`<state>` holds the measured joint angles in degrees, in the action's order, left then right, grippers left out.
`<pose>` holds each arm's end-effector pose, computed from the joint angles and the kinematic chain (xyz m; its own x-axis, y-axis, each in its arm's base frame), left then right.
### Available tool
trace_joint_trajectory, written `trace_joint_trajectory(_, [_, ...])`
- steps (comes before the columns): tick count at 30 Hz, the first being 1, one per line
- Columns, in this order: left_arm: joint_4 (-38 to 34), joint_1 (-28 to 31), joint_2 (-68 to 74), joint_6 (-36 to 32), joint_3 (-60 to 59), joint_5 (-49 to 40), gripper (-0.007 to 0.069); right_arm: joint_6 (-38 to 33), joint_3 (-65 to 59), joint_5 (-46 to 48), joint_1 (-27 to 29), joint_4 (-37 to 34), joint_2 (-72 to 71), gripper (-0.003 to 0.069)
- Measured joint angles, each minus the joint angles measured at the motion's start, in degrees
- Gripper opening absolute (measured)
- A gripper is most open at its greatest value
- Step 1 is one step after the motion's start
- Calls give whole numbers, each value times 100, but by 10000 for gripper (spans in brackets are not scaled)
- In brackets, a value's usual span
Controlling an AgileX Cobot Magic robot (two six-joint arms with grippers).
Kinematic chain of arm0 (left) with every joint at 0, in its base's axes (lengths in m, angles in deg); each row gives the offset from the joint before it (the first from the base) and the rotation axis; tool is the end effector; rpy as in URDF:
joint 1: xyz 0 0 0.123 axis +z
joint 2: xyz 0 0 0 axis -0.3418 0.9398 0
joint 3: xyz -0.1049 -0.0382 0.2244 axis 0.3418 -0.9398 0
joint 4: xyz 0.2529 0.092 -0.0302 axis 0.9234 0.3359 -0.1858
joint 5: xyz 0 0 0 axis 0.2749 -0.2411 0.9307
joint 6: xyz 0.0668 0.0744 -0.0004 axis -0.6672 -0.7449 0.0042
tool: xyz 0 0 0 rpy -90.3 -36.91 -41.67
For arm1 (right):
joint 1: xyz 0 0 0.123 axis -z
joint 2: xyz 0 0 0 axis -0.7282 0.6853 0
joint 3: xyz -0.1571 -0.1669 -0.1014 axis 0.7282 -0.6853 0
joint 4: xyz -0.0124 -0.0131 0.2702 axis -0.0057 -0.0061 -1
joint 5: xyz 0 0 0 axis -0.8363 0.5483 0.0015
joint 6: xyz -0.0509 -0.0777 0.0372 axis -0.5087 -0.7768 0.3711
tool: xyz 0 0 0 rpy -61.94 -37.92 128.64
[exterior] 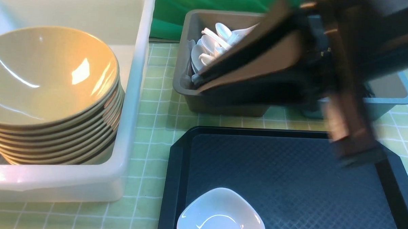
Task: On green table put chopsticks spoon bowls plates into blue grey white boxes.
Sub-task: 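Place the white bowl into the white bin with the other dishes with the left gripper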
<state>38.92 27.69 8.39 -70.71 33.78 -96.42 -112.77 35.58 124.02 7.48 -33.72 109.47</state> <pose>0.1956 0.1417 0.3845 -0.4876 -0.5765 -0.6557 -0.4389 0.8111 -0.3867 0.2010 0.2379 0.4232 0.2022 -0.4526 -0.8685 -0.9611 0.0787 -0.2648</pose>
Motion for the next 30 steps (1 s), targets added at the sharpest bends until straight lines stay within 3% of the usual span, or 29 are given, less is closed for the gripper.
trace_joint_trajectory(2, [792,43,18,416,0,0,15,380,259,-93,-634,817,221,88])
trace_joint_trajectory(6, [2109,30,88,1276,0,56,15,893,325,-166,-1244,1810,305,88])
trace_joint_trajectory(10, [2786,-196,302,1739,0,130,15,1131,342,-154,-1364,2031,305,88])
trace_joint_trajectory(19, [2869,-443,1223,2057,0,456,15,1317,342,-106,-1381,2183,305,92])
trace_joint_trajectory(26, [2443,-460,1908,2081,0,404,20,1317,342,-69,-1381,2405,305,99])
trace_joint_trajectory(30, [2521,-592,1951,2086,0,404,88,1319,342,-57,-1386,2428,305,99])
